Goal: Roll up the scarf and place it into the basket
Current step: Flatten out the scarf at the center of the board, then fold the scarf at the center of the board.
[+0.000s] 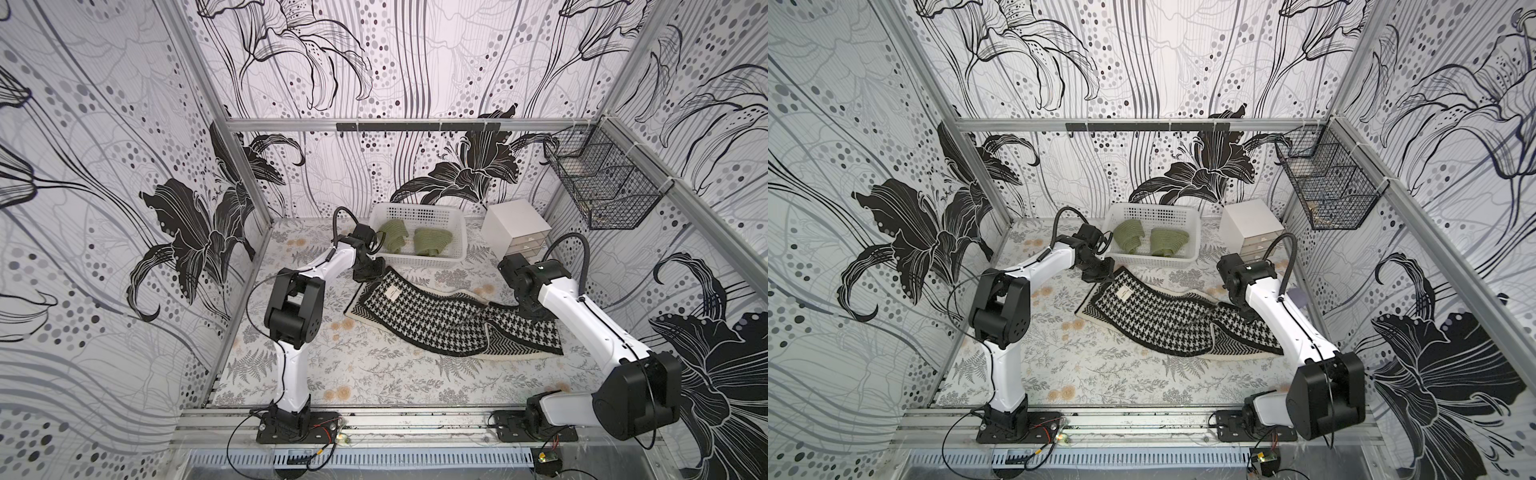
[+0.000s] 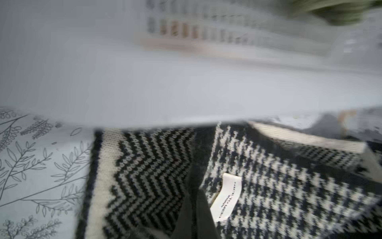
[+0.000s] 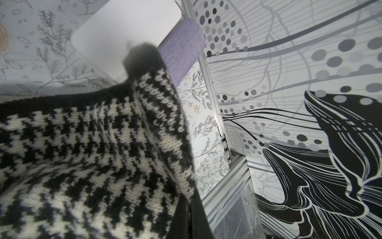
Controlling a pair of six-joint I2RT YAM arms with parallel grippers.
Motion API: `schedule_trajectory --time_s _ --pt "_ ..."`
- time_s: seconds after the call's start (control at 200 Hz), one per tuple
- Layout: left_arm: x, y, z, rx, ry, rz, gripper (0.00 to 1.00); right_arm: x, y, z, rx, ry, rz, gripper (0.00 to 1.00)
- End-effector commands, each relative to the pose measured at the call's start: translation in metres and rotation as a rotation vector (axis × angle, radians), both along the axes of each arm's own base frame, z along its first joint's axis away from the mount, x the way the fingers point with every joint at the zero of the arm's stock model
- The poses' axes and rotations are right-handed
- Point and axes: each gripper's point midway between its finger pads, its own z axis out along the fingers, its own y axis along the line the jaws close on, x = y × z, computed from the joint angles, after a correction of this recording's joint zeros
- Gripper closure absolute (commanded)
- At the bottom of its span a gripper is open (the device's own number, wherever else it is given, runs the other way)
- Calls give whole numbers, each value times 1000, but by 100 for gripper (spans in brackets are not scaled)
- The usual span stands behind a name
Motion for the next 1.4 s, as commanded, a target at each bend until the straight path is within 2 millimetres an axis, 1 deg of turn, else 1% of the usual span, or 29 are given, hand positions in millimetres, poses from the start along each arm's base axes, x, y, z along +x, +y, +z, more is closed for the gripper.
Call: schedule_trajectory --time_s 0.0,0.06,0.13,0.21,0.245,0.305,0.41,0.481,0.561,0.641,0.736,0.751,0.791,0.811,0.841,0.856,0.891,0.961,0.996,1.006,1.011,1.081,1.166,1.191,1.231,1.286,1.296,1.347,1.397 --pt "0 45 -13 134 40 166 100 -5 -3 11 -9 4 -8 100" --pt "-2 74 -21 199 54 253 100 -4 -2 6 -6 24 -3 100" --pt "-4 100 -28 228 68 328 100 -2 0 -2 -4 55 3 100" --pt "-16 130 -37 289 112 410 100 0 2 -11 -3 96 2 100" --pt "-23 138 -38 309 135 428 100 1 3 -15 1 105 3 100" --pt "-32 143 -35 314 135 439 100 3 3 -16 -2 104 3 100" --pt "-42 135 -23 252 113 432 100 9 4 -12 -3 74 13 100" --pt "-49 139 -14 272 108 435 100 12 2 -6 -21 67 19 100" --pt "-61 154 -6 337 114 449 100 16 -1 -1 -43 66 26 100" --pt "-69 161 3 352 113 457 100 20 -7 4 -70 67 28 100" --pt "-71 156 15 318 101 449 100 29 -6 11 -77 69 41 100" --pt "-70 155 18 305 96 447 94 31 -4 12 -65 66 47 100" --pt "-64 147 31 253 55 435 64 37 7 12 -5 62 78 100" --pt "-61 144 41 226 25 433 40 41 14 14 21 53 99 100" --pt "-56 144 56 188 -19 445 4 46 28 18 51 31 142 100" --pt "-55 145 63 172 -39 456 0 50 36 20 70 17 167 100" --pt "-52 153 83 143 -96 483 1 56 60 24 140 -8 236 100" --pt "-49 176 119 135 -203 540 1 62 120 29 351 -42 369 100" --pt "-53 195 132 144 -222 592 1 63 151 32 435 -54 431 100" --pt "-54 203 135 145 -228 614 1 63 165 34 464 -57 461 100" --pt "-54 205 137 144 -232 619 1 63 165 34 464 -57 461 100" --pt "-64 234 155 127 -269 692 1 62 223 41 568 -59 568 100" --pt "-79 257 166 115 -289 765 1 65 297 46 683 -60 682 100" --pt "-83 261 168 110 -294 777 1 68 321 41 710 -46 706 100" --pt "-89 266 170 107 -301 789 1 72 362 45 770 -42 764 100" --pt "-97 272 170 109 -300 805 1 71 423 43 854 -13 844 100" --pt "-98 273 170 109 -300 805 1 70 433 47 877 -15 858 100" --pt "-104 278 169 114 -293 813 1 64 482 40 968 28 895 100" --pt "-109 280 168 123 -282 807 1 61 515 34 1051 66 905 76"
